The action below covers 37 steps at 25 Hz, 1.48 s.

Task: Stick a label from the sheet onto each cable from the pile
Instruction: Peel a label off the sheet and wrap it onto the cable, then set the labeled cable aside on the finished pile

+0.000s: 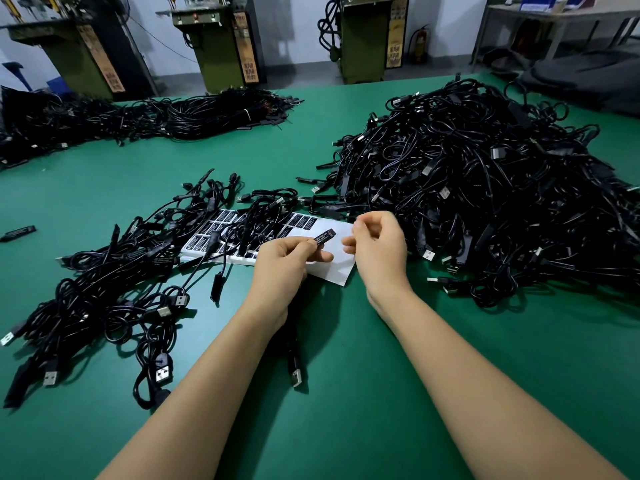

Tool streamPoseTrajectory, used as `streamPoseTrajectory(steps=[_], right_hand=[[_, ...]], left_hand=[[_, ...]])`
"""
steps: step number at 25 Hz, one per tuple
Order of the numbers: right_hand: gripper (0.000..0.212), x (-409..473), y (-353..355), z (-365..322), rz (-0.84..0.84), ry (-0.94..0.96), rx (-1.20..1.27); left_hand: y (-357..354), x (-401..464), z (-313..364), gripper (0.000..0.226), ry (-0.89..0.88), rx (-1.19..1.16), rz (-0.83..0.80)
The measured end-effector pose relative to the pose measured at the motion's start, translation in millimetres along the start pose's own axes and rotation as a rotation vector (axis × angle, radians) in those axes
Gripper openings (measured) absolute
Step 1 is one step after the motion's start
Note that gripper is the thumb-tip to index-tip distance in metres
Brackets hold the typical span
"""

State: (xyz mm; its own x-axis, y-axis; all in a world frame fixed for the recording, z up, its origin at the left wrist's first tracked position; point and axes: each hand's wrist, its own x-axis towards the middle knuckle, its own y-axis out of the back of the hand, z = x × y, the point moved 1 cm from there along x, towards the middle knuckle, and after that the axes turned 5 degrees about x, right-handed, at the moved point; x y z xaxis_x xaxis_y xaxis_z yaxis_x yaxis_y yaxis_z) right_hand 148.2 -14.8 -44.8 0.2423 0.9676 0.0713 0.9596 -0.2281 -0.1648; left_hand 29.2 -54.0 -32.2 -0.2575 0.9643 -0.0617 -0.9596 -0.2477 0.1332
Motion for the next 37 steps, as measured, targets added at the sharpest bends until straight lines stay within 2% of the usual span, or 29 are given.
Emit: streamPoseTrajectory(steps=[3, 5, 13, 17, 21, 25, 28, 31, 33, 35, 37], right_hand=[[0.008, -2, -4, 1, -0.190, 0.021, -0.101], [0.014, -5, -5, 2, -0.283, 0.055, -0.188], [0.010, 0, 0, 1, -0.240, -0.027, -0.016], [0.014, 2, 1, 2, -0.269, -0.003, -0.020], [0.019, 4, -1, 2, -0.267, -0.020, -0.017], [0.016, 9, 3, -2, -0.189, -0.148, 0.121], [0.014, 9, 10, -8, -0.154, -0.201, 0.273], [0.014, 10, 19, -11, -0.076, -0.170, 0.285], [0.012, 11, 22, -11, -0.017, -0.160, 0.254], [0.011, 10, 22, -11, -0.005, -0.154, 0.207], [0.011, 7, 20, -10, 0.019, -0.115, 0.124]], left_hand=[[1, -2, 1, 0.027, -0.016, -0.026, -0.029], [2, -2, 1, 0.030, -0.046, -0.004, -0.042], [-1, 2, -4, 0.028, -0.089, 0.138, -0.018], [0, 1, -2, 0.028, -0.123, 0.186, 0.012], [2, -3, 2, 0.027, -0.034, 0.169, -0.022], [26, -6, 22, 0.021, 0.121, 0.115, -0.034], [88, -5, 48, 0.017, 0.091, 0.347, 0.066], [170, 7, 66, 0.024, 0.042, 0.664, 0.347], [208, 17, 63, 0.019, 0.076, 0.886, 0.493], [224, 22, 53, 0.016, 0.129, 1.134, 0.498], [223, 22, 42, 0.018, 0.186, 1.293, 0.424]])
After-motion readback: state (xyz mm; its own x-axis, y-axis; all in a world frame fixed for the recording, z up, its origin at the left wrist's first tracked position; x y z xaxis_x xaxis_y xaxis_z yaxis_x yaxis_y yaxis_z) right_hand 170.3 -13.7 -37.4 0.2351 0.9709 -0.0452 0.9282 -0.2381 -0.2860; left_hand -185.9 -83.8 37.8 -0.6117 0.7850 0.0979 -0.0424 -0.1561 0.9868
